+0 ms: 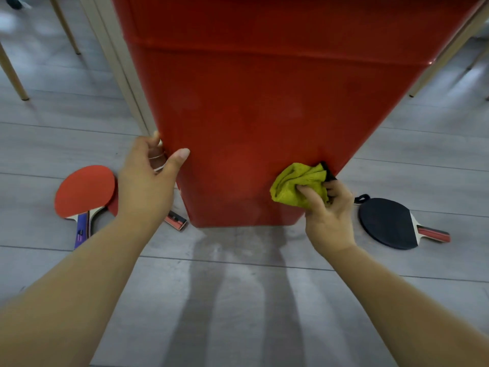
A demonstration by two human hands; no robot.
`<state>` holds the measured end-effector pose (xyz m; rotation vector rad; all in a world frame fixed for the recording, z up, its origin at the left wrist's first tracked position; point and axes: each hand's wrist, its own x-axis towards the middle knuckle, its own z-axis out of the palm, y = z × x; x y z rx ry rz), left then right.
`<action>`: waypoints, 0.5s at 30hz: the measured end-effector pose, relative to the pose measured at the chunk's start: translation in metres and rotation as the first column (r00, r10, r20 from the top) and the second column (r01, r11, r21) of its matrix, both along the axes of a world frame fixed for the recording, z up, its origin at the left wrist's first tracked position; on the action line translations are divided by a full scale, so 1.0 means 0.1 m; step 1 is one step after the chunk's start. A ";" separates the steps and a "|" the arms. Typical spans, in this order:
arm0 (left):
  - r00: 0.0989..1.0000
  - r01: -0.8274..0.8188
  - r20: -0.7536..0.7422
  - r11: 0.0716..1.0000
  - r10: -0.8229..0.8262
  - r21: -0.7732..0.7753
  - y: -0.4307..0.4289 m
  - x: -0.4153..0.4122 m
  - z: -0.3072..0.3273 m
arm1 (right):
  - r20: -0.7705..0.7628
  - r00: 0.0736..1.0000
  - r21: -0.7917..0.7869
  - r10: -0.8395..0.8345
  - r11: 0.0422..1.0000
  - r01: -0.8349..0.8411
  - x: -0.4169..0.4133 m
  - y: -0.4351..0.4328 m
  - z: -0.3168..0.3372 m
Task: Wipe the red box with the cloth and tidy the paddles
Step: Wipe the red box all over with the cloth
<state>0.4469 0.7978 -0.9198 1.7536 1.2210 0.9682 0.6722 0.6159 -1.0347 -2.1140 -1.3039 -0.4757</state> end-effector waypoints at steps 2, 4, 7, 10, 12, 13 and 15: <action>1.000 0.006 -0.007 1.000 -0.006 0.009 0.01 -0.01 0.00 | -0.052 0.998 0.087 -0.022 0.996 0.027 -0.13 0.05 -0.08; 1.000 0.013 -0.014 1.000 -0.013 0.019 0.02 -0.02 0.00 | -0.113 0.994 0.170 -0.013 0.985 0.032 -0.26 0.13 -0.14; 1.000 0.025 -0.016 0.999 -0.025 0.026 0.03 -0.02 0.00 | -0.227 0.973 0.259 -0.026 0.962 0.086 -0.44 0.28 -0.23; 0.999 0.039 -0.014 0.999 -0.039 0.030 0.03 -0.04 0.01 | -0.311 0.949 0.309 -0.051 0.939 0.151 -0.61 0.44 -0.29; 0.999 0.046 -0.008 0.999 -0.045 0.028 0.04 -0.05 0.00 | -0.338 0.939 0.311 -0.059 0.935 0.170 -0.73 0.54 -0.32; 0.999 0.048 -0.005 0.998 -0.047 0.027 0.04 -0.05 0.00 | -0.347 0.937 0.310 -0.054 0.936 0.168 -0.79 0.59 -0.33; 0.999 0.050 -0.004 0.998 -0.050 0.027 0.05 -0.05 -0.01 | -0.338 0.941 0.304 -0.027 0.943 0.137 -0.91 0.68 -0.34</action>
